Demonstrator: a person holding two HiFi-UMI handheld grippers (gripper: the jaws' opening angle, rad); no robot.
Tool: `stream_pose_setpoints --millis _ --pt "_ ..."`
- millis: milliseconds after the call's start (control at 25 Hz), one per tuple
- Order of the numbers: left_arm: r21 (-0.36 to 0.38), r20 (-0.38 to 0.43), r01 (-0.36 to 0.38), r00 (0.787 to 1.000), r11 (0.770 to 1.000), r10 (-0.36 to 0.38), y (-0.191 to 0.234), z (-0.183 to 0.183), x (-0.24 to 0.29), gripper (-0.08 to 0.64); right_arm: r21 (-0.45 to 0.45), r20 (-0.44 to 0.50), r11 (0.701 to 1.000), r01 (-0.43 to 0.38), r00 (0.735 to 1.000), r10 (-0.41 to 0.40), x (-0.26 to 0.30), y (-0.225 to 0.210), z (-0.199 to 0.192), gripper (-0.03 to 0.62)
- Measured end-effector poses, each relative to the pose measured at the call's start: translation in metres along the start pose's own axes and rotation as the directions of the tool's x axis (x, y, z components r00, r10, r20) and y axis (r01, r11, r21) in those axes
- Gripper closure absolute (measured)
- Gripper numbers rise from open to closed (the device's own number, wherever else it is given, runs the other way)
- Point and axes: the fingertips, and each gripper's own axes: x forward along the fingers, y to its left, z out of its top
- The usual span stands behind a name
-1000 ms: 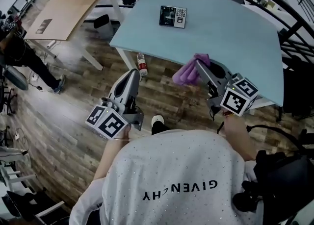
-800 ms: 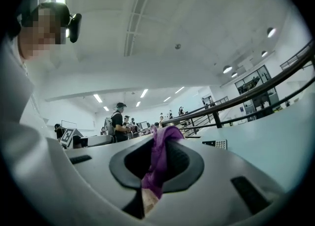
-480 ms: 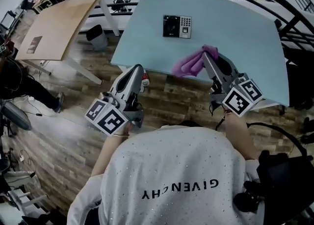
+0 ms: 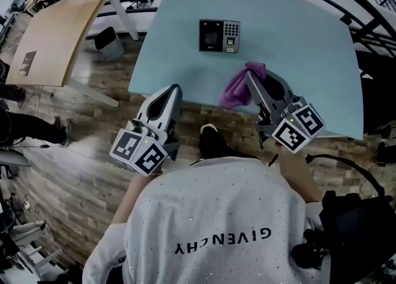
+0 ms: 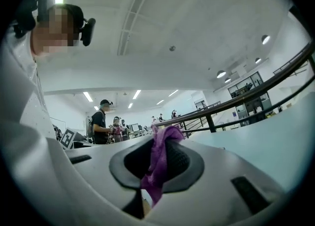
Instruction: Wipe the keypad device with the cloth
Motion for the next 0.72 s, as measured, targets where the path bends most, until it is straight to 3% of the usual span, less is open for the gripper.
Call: stream_pose_setpoints --millis 200,400,560,720 --pt "-0.036 0.020 -0.056 0.998 0.998 0.056 0.043 0.014 0.034 0.560 -0.054 0.001 0.995 -0.080 0.997 0.081 0.056 -0.019 0.023 0.554" --pt "-0.143 0.065 -0.036 0.997 0.989 0.046 0.074 0.039 0.073 0.560 -0.119 -0.085 0.979 -0.163 0.985 0.154 0.107 -0.034 0.028 0.554" --pt "-0.105 -0.025 -0.102 0.995 0.989 0.100 0.113 0.020 0.119 0.560 -0.100 -0.128 0.979 -0.176 0.978 0.162 0.158 -0.081 -0.001 0.554" --pt "-0.126 -0.073 -0.137 0.989 0.983 0.129 0.148 -0.001 0.144 0.560 -0.116 -0.206 0.979 -0.170 0.968 0.144 0.197 -0.107 -0.049 0.554"
